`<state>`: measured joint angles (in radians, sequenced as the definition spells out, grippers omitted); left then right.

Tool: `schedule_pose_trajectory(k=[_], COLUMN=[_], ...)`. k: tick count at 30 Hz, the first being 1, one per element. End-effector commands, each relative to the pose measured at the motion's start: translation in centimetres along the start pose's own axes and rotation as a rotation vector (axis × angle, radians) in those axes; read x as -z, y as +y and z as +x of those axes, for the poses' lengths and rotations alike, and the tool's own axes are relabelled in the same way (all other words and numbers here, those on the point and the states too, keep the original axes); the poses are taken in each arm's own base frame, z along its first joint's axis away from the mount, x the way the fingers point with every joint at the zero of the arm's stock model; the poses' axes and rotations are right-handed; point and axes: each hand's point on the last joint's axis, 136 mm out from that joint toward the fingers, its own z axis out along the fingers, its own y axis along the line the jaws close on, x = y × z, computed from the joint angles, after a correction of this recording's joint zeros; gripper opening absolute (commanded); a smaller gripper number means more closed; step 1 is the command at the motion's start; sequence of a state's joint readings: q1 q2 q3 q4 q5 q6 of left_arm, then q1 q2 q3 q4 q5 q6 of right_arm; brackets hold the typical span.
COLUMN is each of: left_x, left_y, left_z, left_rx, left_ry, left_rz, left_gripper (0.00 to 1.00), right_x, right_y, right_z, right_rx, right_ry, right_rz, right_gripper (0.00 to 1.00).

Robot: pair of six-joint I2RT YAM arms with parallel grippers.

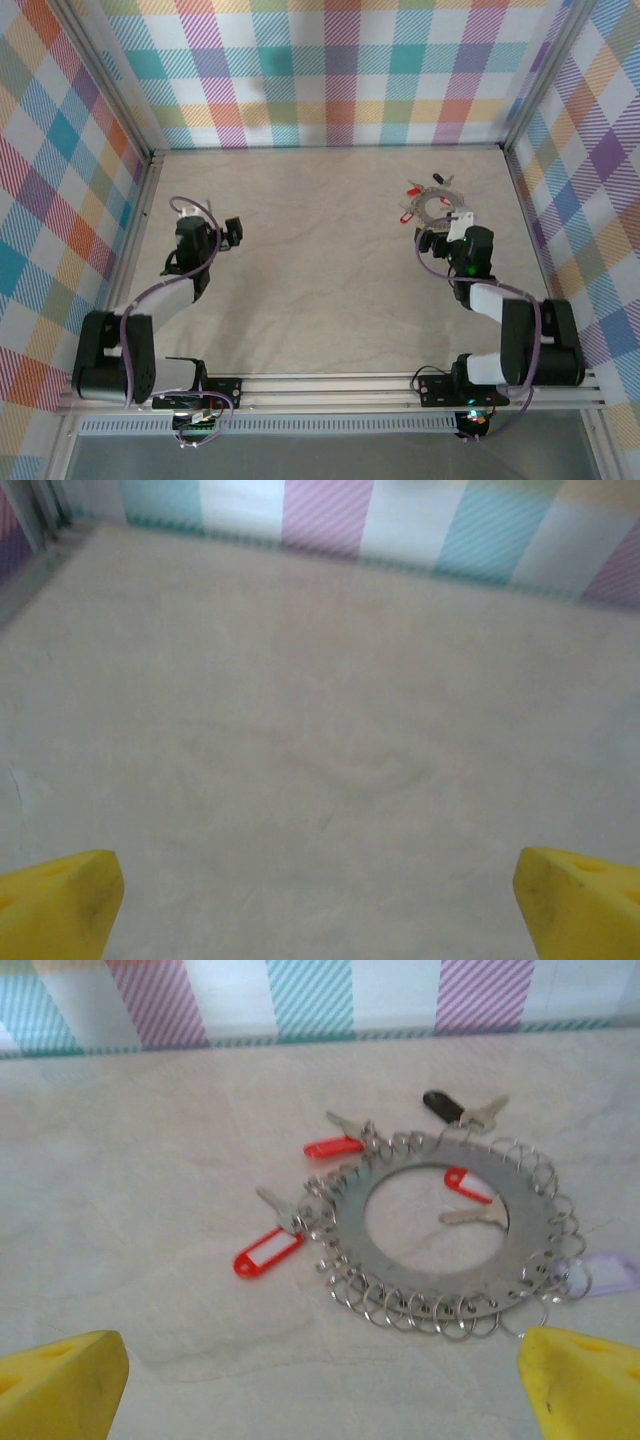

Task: Put the keys on the keyring

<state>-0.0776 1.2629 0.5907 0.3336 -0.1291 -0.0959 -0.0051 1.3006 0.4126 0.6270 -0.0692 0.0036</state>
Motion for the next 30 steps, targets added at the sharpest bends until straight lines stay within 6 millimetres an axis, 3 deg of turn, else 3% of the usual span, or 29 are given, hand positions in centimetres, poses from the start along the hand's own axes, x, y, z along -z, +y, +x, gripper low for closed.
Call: schedule_pose_trajectory(k=[1,5,9,15,19,24,27,30], left_x=[1.9,3.4,2.3,1.5,1.5,1.4,1.5,1.7], left_y=[-0.5,-1.9,-1.5,-1.6,-1.5,-1.2,-0.9,-0.6], left_z=[-1.0,-3.7,-3.7,0.0,-0.2,0.0,-0.3,-0.3], left_rx=[0.086,0.075,0.103,0.055,0.045,0.047,0.034,0.028], left_ry=[0.099,0.187,0.234,0.362,0.384,0.421,0.431,0.425], left_rz=[0.014,0.049,0.002,0.017,0.004,-0.026,-0.046,-0.059], left_gripper=[1.0,1.0,1.0,1.0,1.0,1.0,1.0,1.0], right_x=[1.5,4.5,3.2,-0.2,-2.1,-4.0,-4.5,-4.1], right_y=[-0.1,-5.4,-5.0,-4.7,-4.0,-3.6,-5.1,-7.3], right_z=[-1.9,-2.4,-2.1,-0.6,0.6,1.2,1.5,2.2], right_rx=[-0.024,-0.387,-0.41,-0.403,-0.427,-0.49,-0.433,-0.435], right_ry=[0.015,0.103,0.28,0.498,0.591,0.657,0.707,0.753], right_rz=[0.027,0.379,0.356,0.333,0.289,0.272,0.326,0.368], right_gripper=[1.0,1.0,1.0,0.98,0.79,0.61,0.6,0.53])
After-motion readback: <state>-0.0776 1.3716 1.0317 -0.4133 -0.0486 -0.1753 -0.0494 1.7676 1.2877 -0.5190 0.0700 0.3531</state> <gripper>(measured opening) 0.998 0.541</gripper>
